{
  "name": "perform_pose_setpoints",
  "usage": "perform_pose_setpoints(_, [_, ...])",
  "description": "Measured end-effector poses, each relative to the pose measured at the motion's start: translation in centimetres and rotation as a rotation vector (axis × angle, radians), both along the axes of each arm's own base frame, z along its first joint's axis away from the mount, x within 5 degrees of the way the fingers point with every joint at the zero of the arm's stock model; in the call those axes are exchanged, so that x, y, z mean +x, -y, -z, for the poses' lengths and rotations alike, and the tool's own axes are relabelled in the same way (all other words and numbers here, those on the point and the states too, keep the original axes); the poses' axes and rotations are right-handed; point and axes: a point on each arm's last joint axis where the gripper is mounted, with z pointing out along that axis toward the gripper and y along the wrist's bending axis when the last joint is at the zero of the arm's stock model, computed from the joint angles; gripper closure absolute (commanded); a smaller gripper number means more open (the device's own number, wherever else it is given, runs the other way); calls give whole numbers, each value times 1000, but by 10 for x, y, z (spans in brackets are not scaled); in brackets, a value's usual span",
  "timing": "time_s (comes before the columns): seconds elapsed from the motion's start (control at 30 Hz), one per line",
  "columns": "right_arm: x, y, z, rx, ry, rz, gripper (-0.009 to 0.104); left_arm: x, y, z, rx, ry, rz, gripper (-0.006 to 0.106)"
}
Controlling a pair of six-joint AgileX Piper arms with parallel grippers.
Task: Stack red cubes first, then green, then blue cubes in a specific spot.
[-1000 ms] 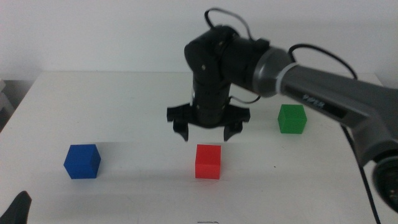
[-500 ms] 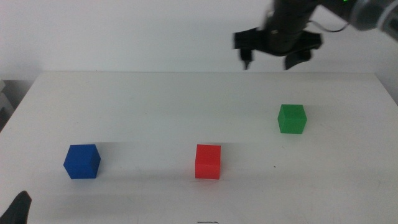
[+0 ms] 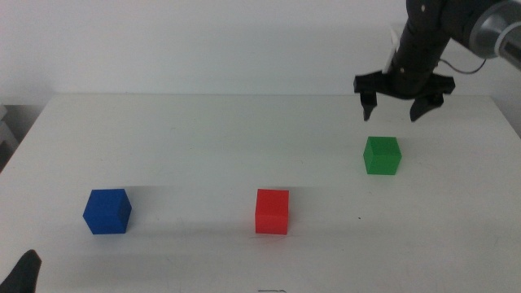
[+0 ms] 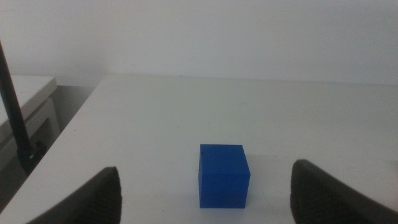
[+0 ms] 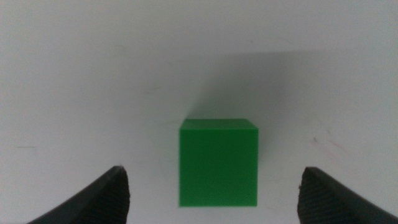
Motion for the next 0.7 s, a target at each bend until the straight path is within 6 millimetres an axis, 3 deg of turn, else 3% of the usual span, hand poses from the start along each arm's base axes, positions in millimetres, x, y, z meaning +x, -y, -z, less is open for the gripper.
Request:
perform_pose_setpoints(0.33, [12, 0, 47, -16, -94, -29, 1, 0, 0, 0, 0, 0, 0, 8])
perform_pose_setpoints(0.57, [14, 0, 58, -29, -113, -29, 2, 0, 0, 0, 0, 0, 0, 8])
perform_pose_setpoints(0.7, [16, -1, 69, -29, -134, -29, 8, 0, 0, 0, 0, 0, 0, 8])
